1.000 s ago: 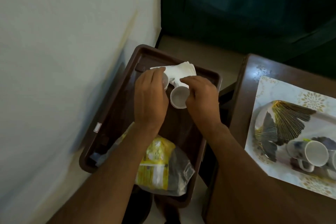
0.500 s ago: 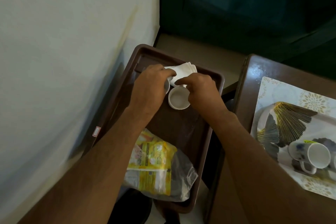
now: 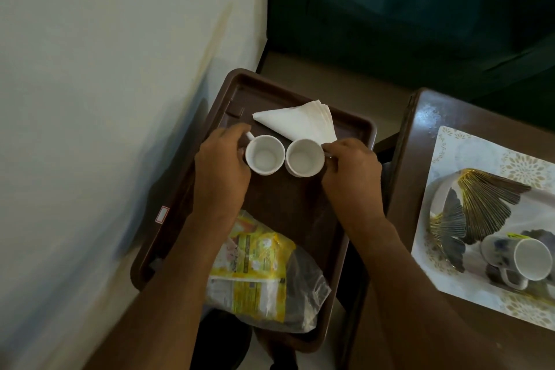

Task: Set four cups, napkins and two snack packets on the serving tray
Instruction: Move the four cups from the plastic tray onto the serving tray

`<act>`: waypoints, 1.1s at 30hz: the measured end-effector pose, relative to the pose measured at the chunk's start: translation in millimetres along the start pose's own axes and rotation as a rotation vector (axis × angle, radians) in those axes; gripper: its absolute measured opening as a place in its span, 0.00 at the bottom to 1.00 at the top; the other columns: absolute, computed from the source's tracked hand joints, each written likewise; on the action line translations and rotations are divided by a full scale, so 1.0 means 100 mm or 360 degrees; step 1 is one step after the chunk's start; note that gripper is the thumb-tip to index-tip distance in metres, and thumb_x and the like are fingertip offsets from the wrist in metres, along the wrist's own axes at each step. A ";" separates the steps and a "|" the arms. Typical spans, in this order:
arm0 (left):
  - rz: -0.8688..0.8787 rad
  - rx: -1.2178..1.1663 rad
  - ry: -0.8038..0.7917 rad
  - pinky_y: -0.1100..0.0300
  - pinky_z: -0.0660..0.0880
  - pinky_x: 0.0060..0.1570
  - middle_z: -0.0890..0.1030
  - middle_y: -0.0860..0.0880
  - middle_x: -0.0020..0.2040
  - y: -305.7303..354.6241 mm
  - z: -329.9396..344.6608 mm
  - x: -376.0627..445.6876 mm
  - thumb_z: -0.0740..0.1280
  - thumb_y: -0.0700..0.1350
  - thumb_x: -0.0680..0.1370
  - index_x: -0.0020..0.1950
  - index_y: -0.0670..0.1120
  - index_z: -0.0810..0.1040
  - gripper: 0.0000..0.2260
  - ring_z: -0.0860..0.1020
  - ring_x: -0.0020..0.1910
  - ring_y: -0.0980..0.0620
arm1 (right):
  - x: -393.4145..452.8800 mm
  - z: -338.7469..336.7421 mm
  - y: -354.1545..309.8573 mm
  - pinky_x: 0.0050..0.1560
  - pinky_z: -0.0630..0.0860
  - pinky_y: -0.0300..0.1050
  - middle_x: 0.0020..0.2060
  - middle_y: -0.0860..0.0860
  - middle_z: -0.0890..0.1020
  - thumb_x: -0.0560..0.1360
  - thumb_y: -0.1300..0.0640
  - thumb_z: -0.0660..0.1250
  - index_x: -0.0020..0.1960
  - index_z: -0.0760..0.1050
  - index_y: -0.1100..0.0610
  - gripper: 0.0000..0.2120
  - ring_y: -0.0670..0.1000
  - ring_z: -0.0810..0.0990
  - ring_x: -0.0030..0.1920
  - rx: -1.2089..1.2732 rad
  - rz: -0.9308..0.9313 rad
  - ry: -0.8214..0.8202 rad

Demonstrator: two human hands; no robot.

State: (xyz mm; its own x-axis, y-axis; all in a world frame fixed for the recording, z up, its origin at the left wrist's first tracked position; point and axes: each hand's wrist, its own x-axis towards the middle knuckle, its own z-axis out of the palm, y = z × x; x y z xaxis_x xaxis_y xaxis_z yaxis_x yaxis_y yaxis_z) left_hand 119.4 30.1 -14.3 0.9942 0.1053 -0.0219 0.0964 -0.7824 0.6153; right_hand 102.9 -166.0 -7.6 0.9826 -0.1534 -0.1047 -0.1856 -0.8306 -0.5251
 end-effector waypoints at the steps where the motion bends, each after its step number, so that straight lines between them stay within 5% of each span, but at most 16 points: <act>1: -0.0034 0.0001 0.0018 0.60 0.73 0.56 0.85 0.42 0.58 -0.01 0.01 -0.04 0.70 0.34 0.78 0.66 0.41 0.81 0.16 0.83 0.57 0.45 | -0.03 0.02 0.00 0.59 0.76 0.46 0.54 0.60 0.86 0.76 0.69 0.70 0.56 0.86 0.62 0.11 0.59 0.84 0.56 -0.0013 0.0012 0.0045; 7: -0.0228 -0.0021 0.0084 0.49 0.82 0.49 0.84 0.45 0.48 -0.04 0.02 -0.30 0.74 0.36 0.76 0.54 0.42 0.81 0.08 0.84 0.47 0.48 | -0.22 0.09 0.02 0.49 0.79 0.43 0.43 0.56 0.87 0.76 0.65 0.70 0.47 0.86 0.61 0.06 0.54 0.85 0.44 0.0013 0.0132 0.0138; 18: -0.0312 -0.0032 0.0089 0.59 0.72 0.32 0.81 0.49 0.33 0.09 0.13 -0.64 0.74 0.42 0.75 0.39 0.42 0.84 0.06 0.78 0.30 0.51 | -0.38 0.11 -0.08 0.38 0.79 0.44 0.30 0.51 0.83 0.74 0.61 0.73 0.38 0.84 0.59 0.06 0.49 0.81 0.31 0.0220 0.0326 0.0187; 21: -0.0321 -0.0068 0.0090 0.56 0.78 0.33 0.83 0.48 0.34 0.10 0.15 -0.65 0.74 0.42 0.78 0.43 0.41 0.87 0.06 0.80 0.32 0.51 | -0.40 0.13 -0.04 0.39 0.79 0.41 0.30 0.50 0.84 0.74 0.60 0.74 0.38 0.84 0.58 0.07 0.48 0.81 0.31 0.0287 0.0342 0.0173; 24: -0.0300 -0.0099 0.0116 0.68 0.70 0.33 0.85 0.47 0.35 0.13 0.16 -0.68 0.76 0.42 0.77 0.47 0.40 0.88 0.05 0.80 0.31 0.53 | -0.43 0.15 0.00 0.41 0.73 0.30 0.31 0.49 0.84 0.75 0.58 0.75 0.39 0.85 0.58 0.07 0.47 0.81 0.33 0.0352 0.0346 0.0167; 31: -0.0270 -0.0170 0.0179 0.71 0.70 0.32 0.85 0.49 0.35 0.32 0.19 -0.75 0.75 0.41 0.78 0.49 0.41 0.89 0.04 0.80 0.31 0.56 | -0.48 0.09 0.08 0.44 0.80 0.41 0.35 0.50 0.87 0.75 0.58 0.75 0.43 0.87 0.57 0.04 0.47 0.83 0.35 0.0397 0.0254 0.0276; 33: -0.0252 -0.0224 0.0217 0.64 0.77 0.32 0.85 0.49 0.35 0.41 0.18 -0.79 0.75 0.41 0.78 0.49 0.41 0.89 0.04 0.81 0.32 0.55 | -0.52 0.03 0.12 0.43 0.82 0.44 0.35 0.50 0.87 0.75 0.59 0.75 0.44 0.87 0.58 0.03 0.48 0.83 0.35 0.0411 0.0227 0.0324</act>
State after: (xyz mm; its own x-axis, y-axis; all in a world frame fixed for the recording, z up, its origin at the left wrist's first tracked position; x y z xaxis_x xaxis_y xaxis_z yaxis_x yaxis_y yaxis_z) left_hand 45.2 -21.0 -1.5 0.9507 0.3090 -0.0262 0.2334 -0.6573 0.7165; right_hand 49.6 -165.9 -11.2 0.9229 -0.3834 -0.0354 -0.2910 -0.6344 -0.7161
